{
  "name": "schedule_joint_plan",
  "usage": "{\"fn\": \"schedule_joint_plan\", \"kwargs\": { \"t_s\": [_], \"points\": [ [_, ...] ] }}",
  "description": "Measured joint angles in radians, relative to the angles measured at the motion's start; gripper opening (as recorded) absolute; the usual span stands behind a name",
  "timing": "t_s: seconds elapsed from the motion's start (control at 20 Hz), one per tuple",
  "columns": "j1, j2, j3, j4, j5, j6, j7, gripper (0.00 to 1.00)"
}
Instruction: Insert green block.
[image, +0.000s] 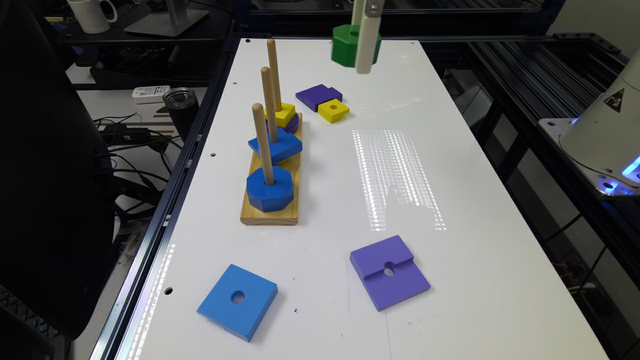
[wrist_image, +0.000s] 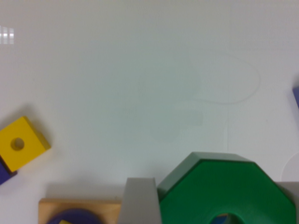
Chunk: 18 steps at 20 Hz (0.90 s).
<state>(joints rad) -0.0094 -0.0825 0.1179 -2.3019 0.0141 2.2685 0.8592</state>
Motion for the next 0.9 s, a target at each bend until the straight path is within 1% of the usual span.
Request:
{"fn": "schedule_joint_plan", "kwargs": {
  "t_s": [0.4,0.7,0.9],
  "points": [
    [0.000,0.094,0.033,0.100,-0.0008,0.000,0.034,0.00],
    [0.000,0.154,0.054,0.168,-0.0035,-0.001,0.054,0.00],
    [0.001,0.192,0.066,0.212,-0.0070,-0.002,0.069,0.00]
  ]
}}
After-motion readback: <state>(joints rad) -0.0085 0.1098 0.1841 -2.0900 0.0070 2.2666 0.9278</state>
